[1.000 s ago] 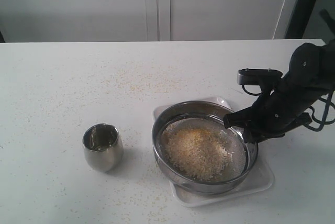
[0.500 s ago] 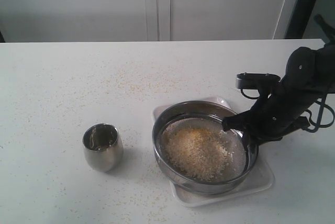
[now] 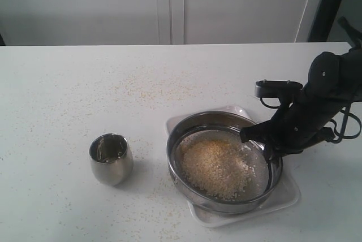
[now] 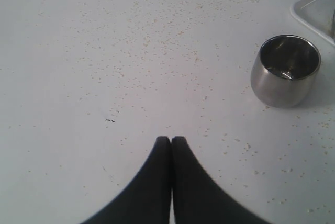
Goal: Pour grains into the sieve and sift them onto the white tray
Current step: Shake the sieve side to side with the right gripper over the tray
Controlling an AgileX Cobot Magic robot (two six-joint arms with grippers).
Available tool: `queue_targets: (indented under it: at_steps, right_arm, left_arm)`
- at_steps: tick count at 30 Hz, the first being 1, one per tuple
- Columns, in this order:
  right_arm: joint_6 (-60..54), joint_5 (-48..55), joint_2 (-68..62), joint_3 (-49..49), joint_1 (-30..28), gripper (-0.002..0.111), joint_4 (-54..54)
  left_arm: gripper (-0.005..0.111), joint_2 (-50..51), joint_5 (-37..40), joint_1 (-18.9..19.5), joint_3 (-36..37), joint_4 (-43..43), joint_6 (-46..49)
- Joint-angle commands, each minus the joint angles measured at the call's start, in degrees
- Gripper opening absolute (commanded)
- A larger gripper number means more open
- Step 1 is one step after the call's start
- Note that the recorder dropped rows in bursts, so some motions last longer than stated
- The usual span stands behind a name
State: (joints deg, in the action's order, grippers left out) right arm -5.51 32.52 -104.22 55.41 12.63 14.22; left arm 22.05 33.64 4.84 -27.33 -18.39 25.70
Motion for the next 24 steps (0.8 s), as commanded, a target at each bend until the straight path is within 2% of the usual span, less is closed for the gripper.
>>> queue_targets:
  at_steps: [1,10,19,24]
  right_arm:
    - [0.27,-1.11,-0.25,0.0,-0.03,0.0,-0.56]
    - [2.95,0.11,0.22,0.0,-0.03,0.0,0.51]
    - [3.21,0.99,6.58,0.0,-0.03,0.0,0.4]
    - [3.21,1.45,7.42,1.89,-2.63,0.0,-1.26]
  left_arm:
    - [0.0,-0.42,0.43,-0.37,0.32,-0.37,-0.04]
    - [0.0,-0.42,0.43,-0.37,0.32,-0.37,-0.04]
    - [0.0,-0.42,0.43,-0.37,0.32,-0.37,-0.04]
    - [0.0,-0.42,0.43,-0.37,0.32,-0.37,-0.04]
